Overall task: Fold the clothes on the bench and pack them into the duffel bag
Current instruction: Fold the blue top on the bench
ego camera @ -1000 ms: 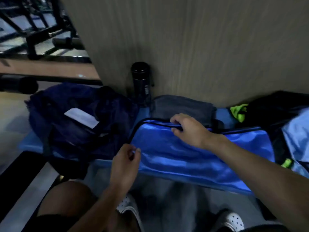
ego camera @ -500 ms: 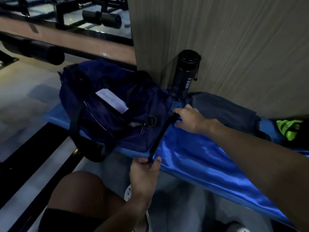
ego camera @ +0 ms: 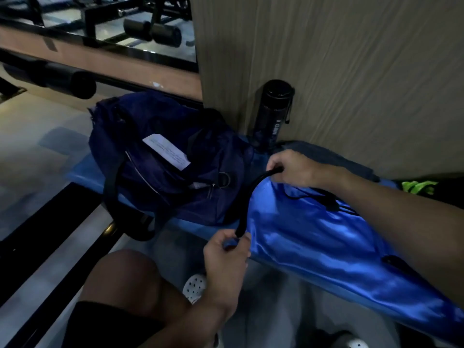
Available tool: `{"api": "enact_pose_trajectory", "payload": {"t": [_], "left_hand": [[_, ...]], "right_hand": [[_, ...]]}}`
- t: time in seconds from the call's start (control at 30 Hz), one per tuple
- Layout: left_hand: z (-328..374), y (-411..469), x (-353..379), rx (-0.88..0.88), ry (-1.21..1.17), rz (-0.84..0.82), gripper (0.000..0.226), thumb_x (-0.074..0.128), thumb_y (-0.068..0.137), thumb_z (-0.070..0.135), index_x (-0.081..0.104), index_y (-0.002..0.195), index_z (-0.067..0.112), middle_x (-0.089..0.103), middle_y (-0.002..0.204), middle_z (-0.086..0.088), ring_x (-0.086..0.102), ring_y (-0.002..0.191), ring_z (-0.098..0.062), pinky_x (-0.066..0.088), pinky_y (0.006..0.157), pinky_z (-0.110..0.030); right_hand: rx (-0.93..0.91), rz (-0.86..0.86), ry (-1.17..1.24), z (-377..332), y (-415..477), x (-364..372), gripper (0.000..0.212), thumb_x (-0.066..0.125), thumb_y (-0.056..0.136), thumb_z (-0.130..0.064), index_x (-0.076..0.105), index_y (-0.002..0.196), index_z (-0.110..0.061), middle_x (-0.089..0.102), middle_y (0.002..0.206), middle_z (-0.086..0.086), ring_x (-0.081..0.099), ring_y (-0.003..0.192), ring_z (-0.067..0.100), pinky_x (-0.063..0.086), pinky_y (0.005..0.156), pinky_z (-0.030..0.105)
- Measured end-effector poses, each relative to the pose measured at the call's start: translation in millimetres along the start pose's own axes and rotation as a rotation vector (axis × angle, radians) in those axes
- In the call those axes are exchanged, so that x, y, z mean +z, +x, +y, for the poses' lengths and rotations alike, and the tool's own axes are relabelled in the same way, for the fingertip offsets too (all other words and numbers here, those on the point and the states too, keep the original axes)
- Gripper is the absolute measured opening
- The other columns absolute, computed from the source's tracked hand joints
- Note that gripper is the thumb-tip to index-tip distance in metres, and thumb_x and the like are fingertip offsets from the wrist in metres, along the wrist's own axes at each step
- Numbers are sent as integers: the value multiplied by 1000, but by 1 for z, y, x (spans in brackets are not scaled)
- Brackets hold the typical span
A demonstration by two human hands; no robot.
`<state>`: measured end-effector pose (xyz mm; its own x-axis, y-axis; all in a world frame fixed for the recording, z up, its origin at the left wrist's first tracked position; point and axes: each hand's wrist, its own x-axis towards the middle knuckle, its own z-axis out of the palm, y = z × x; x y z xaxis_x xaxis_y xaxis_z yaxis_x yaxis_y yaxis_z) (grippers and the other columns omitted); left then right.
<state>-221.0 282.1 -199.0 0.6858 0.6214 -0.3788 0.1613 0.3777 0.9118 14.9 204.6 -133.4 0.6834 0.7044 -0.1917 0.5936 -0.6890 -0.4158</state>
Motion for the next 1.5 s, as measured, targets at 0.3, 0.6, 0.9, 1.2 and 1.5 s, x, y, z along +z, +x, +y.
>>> {"api": "enact_pose_trajectory", "payload": {"t": [0.3,0.6,0.9,1.2,1.5], "left_hand": [[21,-41,42,352,98,-333,23,73,86,-1,63,80,19,68,87,13,56,59,-6,45,57,-21],[-28,-68,99,682,528,-541,12,72,74,15,61,77,18,60,90,9,55,68,-1,41,63,-14],[-36,-62,114,1034,1070,-620,29,53,80,40,65,103,27,58,111,9,55,104,-14,40,92,-31],[-43,-47,119,1015,1425,-841,59,28,88,55,55,135,33,46,144,9,38,135,-16,27,110,-36],[-35,-31,81,499,1040,-332,23,61,93,41,48,84,24,53,80,8,59,80,-20,40,67,-32]], "right_hand": [[91,209,430,47,-81,-42,10,70,83,5,71,86,-5,69,87,15,59,79,16,49,78,32],[56,324,148,130,-152,-29,19,81,73,-1,77,86,-14,63,89,3,60,93,22,43,98,43],[224,304,19,163,-186,9,32,71,82,-7,74,95,-36,48,109,1,43,107,28,31,95,30],[291,233,-296,152,-204,23,45,63,79,-65,59,119,-45,35,122,-4,30,115,20,27,100,37],[159,451,-113,123,-175,19,46,62,91,-43,53,132,-25,50,123,-2,39,116,21,26,91,31]]}}
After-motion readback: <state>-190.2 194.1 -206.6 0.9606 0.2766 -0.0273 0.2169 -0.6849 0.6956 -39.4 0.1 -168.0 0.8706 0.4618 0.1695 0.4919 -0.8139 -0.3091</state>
